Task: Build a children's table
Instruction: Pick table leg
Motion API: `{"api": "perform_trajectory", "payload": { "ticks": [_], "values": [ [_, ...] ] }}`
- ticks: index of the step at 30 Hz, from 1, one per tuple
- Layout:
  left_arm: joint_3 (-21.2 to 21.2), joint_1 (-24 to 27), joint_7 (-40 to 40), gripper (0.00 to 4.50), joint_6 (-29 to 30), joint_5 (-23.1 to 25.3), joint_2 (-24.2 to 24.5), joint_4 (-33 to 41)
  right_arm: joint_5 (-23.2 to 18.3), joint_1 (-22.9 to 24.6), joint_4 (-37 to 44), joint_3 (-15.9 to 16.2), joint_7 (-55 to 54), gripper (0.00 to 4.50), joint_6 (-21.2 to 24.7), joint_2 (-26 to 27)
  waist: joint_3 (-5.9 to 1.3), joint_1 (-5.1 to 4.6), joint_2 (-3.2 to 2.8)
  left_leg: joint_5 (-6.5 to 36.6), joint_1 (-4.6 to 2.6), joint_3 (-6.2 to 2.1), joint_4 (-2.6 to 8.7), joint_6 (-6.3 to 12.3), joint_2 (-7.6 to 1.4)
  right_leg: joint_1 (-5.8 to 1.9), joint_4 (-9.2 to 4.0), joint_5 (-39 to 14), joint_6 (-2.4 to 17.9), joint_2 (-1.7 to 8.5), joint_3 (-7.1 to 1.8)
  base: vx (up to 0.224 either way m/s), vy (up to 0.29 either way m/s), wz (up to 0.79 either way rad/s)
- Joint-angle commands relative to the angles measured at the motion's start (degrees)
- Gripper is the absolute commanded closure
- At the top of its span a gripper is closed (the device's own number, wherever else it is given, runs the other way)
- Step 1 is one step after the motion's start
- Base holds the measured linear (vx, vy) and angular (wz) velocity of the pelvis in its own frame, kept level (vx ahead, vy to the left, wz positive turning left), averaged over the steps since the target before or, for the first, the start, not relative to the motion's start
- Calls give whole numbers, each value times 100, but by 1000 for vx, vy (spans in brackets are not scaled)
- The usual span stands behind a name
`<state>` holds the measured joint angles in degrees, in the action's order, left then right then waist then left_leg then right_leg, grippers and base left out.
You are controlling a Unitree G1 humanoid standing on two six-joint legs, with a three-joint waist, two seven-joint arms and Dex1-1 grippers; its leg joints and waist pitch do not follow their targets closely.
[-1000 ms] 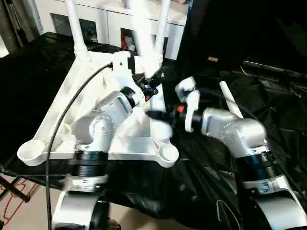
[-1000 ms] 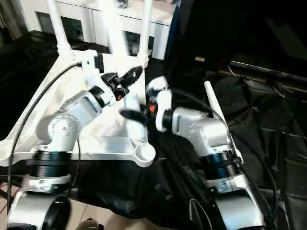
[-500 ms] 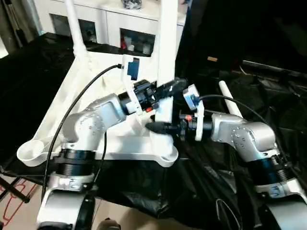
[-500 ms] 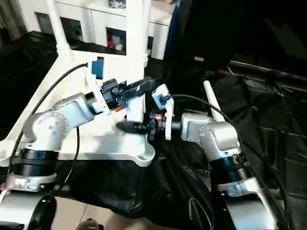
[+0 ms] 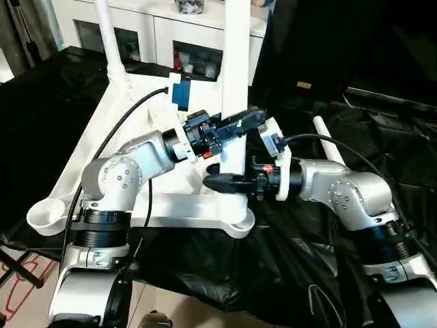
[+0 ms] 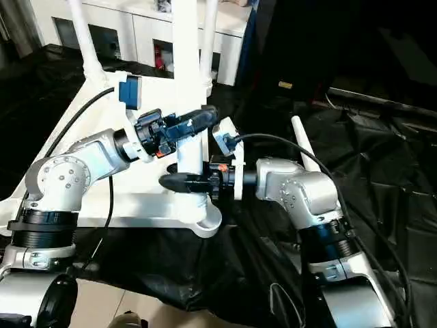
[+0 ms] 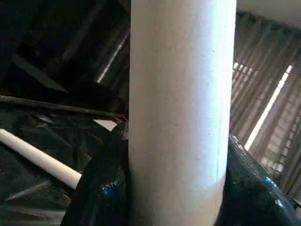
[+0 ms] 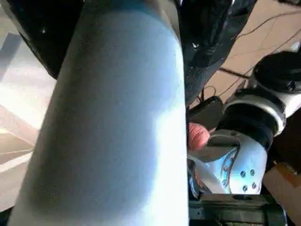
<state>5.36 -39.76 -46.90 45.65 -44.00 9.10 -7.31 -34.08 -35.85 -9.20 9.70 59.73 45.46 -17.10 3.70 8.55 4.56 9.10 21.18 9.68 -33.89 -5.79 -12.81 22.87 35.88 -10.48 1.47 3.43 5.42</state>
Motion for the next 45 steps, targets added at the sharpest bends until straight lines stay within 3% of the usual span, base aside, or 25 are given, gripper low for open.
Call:
{"api": "perform_trajectory", "payload": {
  "ticks": [1, 6, 8, 11, 12, 15, 17, 25, 27, 30, 35, 37, 38, 45],
  "values": [
    [-20, -240, 175, 192, -124, -40, -159, 179, 304, 57, -221, -150, -469, 257, -65, -51, -443, 4, -102, 1088, -73, -13, 363, -278, -76, -330, -452, -1248, 686, 460, -313, 0, 0, 0],
    [-30, -205, 1410, 180, -784, 859, -398, 108, 362, -56, -258, -358, -948, 257, -213, 183, -441, -4, -91, 1138, -76, -18, 370, -303, -82, -335, -481, -1369, 545, 466, -317, 0, 0, 0],
    [-67, -174, 1748, 180, -856, 1091, -442, 84, 335, -118, -297, -454, -1153, 258, -221, 299, -449, -4, -50, 1076, -60, -17, 365, -301, -74, -348, -477, -1383, 484, 463, -312, 0, 0, 0],
    [-159, -152, 2074, 180, -811, 1325, -449, 72, 338, -170, -340, -497, -1277, 258, -216, 383, -450, -11, -69, 1013, -57, -20, 364, -285, -73, -336, -468, -1359, 457, 463, -312, 0, 0, 0],
    [-167, -151, 2278, 209, -773, 1418, -476, 48, 356, -193, -364, -500, -1337, 258, -228, 418, -454, -21, -76, 1005, -56, -23, 366, -289, -81, -336, -457, -1278, 476, 459, -310, 0, 0, 0],
    [-120, -158, 2666, 222, -805, 1576, -573, -45, 417, -254, -455, -529, -1528, 258, -249, 501, -456, -27, -68, 936, -49, -16, 356, -294, -71, -336, -441, -1135, 507, 452, -316, 0, 0, 0],
    [-104, -125, 2636, 247, -831, 1514, -634, -32, 442, -278, -480, -550, -1590, 258, -234, 541, -454, -28, -79, 942, -55, -8, 353, -282, -64, -334, -455, -1132, 521, 454, -318, 0, 0, 0],
    [-128, -128, 2608, 267, -975, 1496, -709, -47, 506, -342, -538, -570, -1740, 259, -224, 560, -446, -33, -101, 1061, -67, -15, 364, -296, -69, -328, -467, -1203, 517, 455, -315, 0, 0, 0],
    [-95, -155, 2573, 268, -978, 1471, -691, -61, 466, -367, -578, -624, -1754, 189, -147, 563, -446, -34, -97, 1084, -66, -14, 364, -299, -65, -330, -478, -1259, 496, 458, -315, 0, 0, 0],
    [-87, -173, 2471, 268, -990, 1457, -627, -52, 344, -394, -615, -708, -1709, 170, 23, 556, -449, -32, -84, 1068, -70, -13, 364, -277, -60, -328, -471, -1262, 475, 450, -315, 0, 0, 0],
    [-181, -186, 1992, 268, -914, 1355, -382, -19, 402, -392, -572, -464, -1215, 133, 69, 200, -449, -20, -96, 1037, -74, -10, 361, -267, -65, -328, -473, -1221, 460, 451, -317, 0, 0, 0],
    [-180, -190, 1833, 268, -887, 1281, -324, 11, 377, -381, -546, -389, -970, 131, 109, 65, -454, -10, -94, 969, -68, -10, 359, -245, -69, -341, -451, -1072, 520, 448, -318, 0, 0, 0],
    [-150, -195, 1676, 268, -855, 1166, -286, 44, 359, -376, -543, -339, -785, 131, 162, -37, -450, -11, -57, 951, -56, -5, 356, -235, -63, -344, -452, -1046, 534, 448, -318, 0, 0, 0],
    [12, -198, 1085, 268, -592, 548, -255, 273, 417, -367, -624, -115, -280, 131, 199, -303, -447, 0, -65, 947, -57, 5, 340, -194, -66, -341, -446, -1162, 706, 470, -310, 0, 0, 0]
  ]
}}
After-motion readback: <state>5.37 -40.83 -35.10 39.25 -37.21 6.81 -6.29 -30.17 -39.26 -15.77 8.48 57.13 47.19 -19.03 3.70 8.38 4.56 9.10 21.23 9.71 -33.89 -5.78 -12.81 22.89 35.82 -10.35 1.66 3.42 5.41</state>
